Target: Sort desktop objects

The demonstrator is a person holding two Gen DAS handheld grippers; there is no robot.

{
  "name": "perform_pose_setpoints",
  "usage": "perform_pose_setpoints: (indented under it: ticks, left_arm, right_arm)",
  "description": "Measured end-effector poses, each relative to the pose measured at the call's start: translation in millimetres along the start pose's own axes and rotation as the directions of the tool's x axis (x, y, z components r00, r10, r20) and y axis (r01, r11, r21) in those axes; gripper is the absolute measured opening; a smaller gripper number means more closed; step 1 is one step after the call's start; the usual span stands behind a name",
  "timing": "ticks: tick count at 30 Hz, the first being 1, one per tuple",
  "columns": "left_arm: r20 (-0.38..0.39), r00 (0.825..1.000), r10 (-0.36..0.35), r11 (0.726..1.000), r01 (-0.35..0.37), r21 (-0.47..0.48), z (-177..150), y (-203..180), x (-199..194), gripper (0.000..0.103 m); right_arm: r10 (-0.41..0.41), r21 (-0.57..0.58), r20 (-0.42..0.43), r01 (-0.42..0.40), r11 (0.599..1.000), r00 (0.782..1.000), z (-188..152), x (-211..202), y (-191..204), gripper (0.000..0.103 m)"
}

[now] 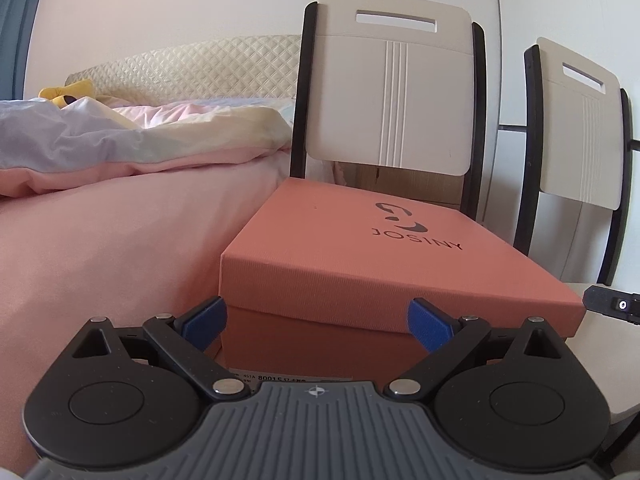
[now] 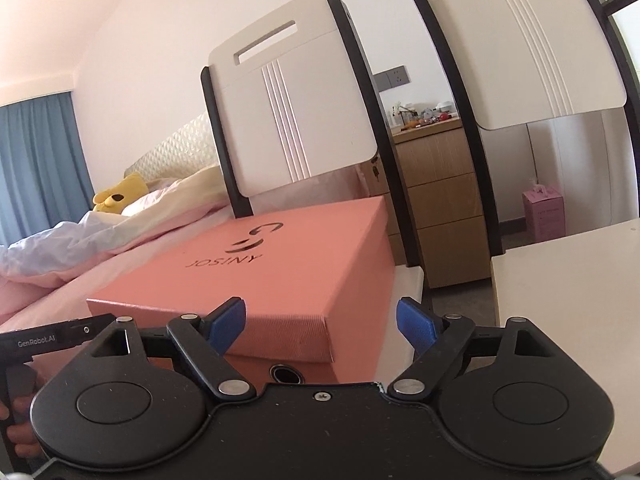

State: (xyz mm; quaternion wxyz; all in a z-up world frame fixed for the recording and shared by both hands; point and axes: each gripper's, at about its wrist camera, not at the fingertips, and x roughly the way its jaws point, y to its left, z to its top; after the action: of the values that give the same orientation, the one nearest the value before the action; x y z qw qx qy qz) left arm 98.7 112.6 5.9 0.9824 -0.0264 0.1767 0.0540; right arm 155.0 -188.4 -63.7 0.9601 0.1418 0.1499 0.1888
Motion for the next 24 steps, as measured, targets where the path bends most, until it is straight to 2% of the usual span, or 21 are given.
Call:
perform_pose_setpoints:
  ticks: [5, 8, 11, 13, 17, 21, 24]
  left_arm:
    - [0.039, 0.999, 0.003, 1.0, -0.001, -0.03, 17, 14, 6, 0.098]
    - [0.078, 0.996, 0.039, 0.998, -0.034, -0.061, 30, 26, 11, 0.098]
    - [0.056, 0.997, 0.045, 0.996, -0.04, -0.08, 34, 32, 19, 0.098]
    - [0.021, 0.998, 0.051, 0.994, -0.049, -0.097, 34, 33, 26, 0.098]
    - [0.008, 0.999, 0.042, 0.996, -0.041, -0.073, 33, 32, 33, 0.098]
    - [-0.032, 0.999, -0.012, 0.991, 0.008, -0.133, 30, 38, 38, 0.089]
    - [-0.031, 0.999, -0.035, 0.988, 0.03, -0.152, 29, 39, 37, 0.079]
  right_arm:
    - [-0.002, 0.058, -0.002, 0.002, 0.998, 1.0, 2, 8, -12, 0.083]
    - [0.008, 0.074, -0.016, -0.007, 0.997, 1.0, 1, 14, -14, 0.082]
    - [0.024, 0.118, -0.039, -0.02, 0.993, 0.999, -2, 23, -17, 0.074]
    - [0.039, 0.155, -0.04, -0.033, 0.987, 0.998, -3, 26, -19, 0.073]
    - [0.071, 0.226, -0.039, -0.06, 0.972, 0.997, -3, 29, -20, 0.063]
    - [0.132, 0.356, -0.059, -0.103, 0.929, 0.989, -9, 34, -26, 0.064]
    - [0.121, 0.372, -0.056, -0.092, 0.924, 0.991, -10, 34, -23, 0.065]
